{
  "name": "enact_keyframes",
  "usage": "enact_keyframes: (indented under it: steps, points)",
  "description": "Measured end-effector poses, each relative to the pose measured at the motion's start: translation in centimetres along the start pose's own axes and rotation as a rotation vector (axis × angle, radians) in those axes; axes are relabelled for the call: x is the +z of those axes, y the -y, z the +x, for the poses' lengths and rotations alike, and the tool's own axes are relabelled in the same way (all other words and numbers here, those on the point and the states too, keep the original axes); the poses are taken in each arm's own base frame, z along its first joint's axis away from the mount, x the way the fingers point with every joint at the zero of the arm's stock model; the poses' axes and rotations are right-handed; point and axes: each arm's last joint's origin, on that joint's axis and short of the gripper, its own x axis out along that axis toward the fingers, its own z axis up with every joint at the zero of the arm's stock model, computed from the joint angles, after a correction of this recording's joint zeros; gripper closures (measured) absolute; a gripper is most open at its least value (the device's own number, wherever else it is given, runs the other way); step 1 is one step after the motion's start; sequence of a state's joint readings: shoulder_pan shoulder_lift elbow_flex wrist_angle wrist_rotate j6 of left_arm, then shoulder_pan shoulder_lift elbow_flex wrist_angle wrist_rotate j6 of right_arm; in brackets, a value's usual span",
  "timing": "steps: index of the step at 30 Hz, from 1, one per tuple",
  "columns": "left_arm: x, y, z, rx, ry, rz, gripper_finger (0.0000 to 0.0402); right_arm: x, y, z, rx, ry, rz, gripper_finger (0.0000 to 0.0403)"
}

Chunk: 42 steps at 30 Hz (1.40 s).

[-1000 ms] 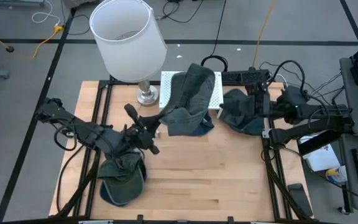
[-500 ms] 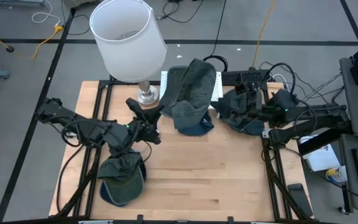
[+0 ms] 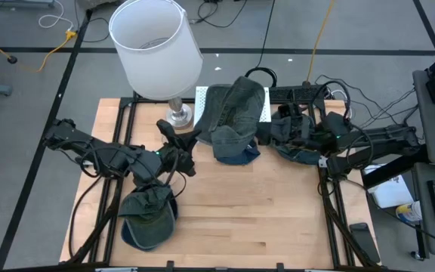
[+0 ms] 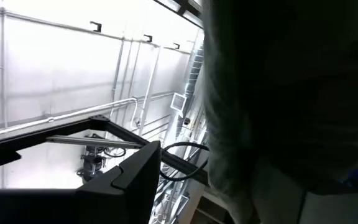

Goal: Pick & Place hat
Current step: Put the bottom right gray cap on the shelf

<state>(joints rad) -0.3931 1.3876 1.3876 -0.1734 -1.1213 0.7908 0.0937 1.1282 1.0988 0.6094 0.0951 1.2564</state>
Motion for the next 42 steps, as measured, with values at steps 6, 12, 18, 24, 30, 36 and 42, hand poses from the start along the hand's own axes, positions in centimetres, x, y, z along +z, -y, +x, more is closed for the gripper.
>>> enact_keyframes:
  steps: [6,12,18,24,30,36,42]
  points:
    - [-0.1,0.1,0.0,-0.008,0.0,-0.008,0.0393,0.1,-0.2,-0.1,0.005,0.015,-0.019,0.0214]
    - [-0.1,0.1,0.0,-0.004,-0.007,-0.023,0.0392,0.2,-0.4,-0.2,0.013,0.013,-0.029,0.0308]
    - [-0.2,0.3,0.0,-0.032,0.006,-0.005,0.0392,0.0,0.1,-0.2,-0.04,-0.008,-0.042,0.0389]
    - [-0.5,0.6,-0.1,-0.045,-0.015,-0.039,0.0339,-0.1,-0.3,-1.0,-0.099,-0.031,-0.057,0.0398]
    - [-1.6,1.9,-1.0,-0.154,-0.057,-0.077,0.0303,0.8,-1.4,-3.5,-0.257,-0.015,-0.077,0.0401]
    - [-2.8,3.1,-1.6,-0.358,-0.117,-0.212,0.029,2.1,-2.7,-5.1,-0.463,-0.006,-0.15,0.0402]
    - [-3.4,3.6,-1.9,-0.478,-0.157,-0.265,0.0289,3.9,-3.3,-4.2,-0.657,-0.012,-0.274,0.0402]
